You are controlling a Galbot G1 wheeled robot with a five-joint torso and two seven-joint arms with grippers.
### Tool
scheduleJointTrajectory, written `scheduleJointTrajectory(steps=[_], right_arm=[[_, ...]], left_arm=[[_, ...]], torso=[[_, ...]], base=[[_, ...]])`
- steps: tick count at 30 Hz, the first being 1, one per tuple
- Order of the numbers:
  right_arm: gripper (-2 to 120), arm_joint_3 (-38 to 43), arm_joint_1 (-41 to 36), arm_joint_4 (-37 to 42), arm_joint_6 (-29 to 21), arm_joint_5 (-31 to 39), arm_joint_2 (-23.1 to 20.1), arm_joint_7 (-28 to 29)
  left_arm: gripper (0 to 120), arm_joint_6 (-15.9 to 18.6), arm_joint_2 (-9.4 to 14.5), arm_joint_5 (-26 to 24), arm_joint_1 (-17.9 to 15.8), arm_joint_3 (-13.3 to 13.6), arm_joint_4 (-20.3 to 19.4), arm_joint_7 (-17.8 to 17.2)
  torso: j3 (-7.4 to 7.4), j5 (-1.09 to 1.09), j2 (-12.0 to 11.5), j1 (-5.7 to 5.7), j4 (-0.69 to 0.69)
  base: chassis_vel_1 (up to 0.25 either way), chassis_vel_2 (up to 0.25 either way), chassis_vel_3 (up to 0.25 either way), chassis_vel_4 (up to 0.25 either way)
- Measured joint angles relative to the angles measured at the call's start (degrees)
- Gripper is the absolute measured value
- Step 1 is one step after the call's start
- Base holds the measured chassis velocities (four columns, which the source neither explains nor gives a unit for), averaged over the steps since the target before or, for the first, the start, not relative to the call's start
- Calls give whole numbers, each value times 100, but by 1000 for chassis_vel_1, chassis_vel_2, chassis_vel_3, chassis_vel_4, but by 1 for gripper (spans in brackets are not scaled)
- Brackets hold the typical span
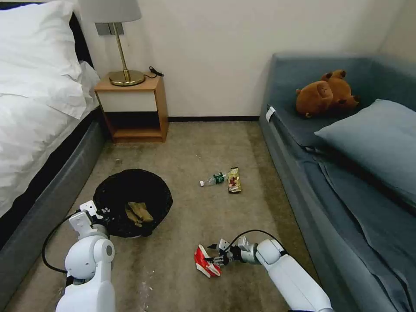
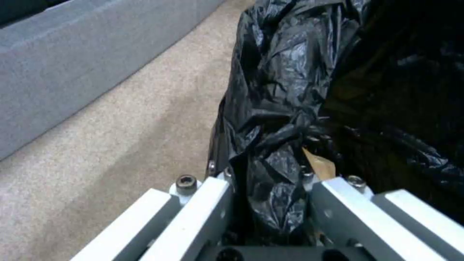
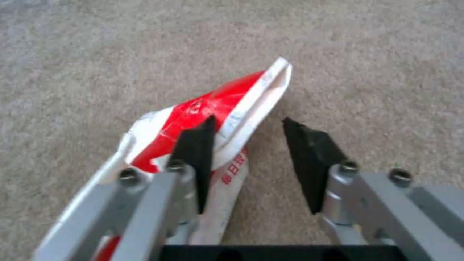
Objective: Pick up the trash bin, then pick up the garbage on the floor and place it into the trash bin.
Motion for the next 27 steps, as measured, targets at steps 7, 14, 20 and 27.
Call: scheduleJointTrajectory(steps=[7, 14, 20, 27], right_arm=[[11, 15, 13, -29, 38, 8, 8, 32], [0, 35, 62, -41, 61, 27, 10, 76], [0, 51, 87, -54, 97, 37, 16, 120], [0, 79, 131, -9, 127, 218, 7, 219]], left_arm=[[3, 0, -2, 4, -7, 1, 3, -2], [3, 0, -5, 9, -9, 3, 10, -5], [3, 0, -5, 10, -12, 3, 12, -8], [3, -10, -2, 12, -12, -7, 35, -8]], torso=[[1, 0, 0, 0, 0], [1, 0, 0, 0, 0], [1, 1, 0, 0, 0], [1, 1, 0, 0, 0]], base=[[0, 0, 0, 0], [0, 0, 0, 0], [0, 0, 0, 0], [0, 0, 0, 0]])
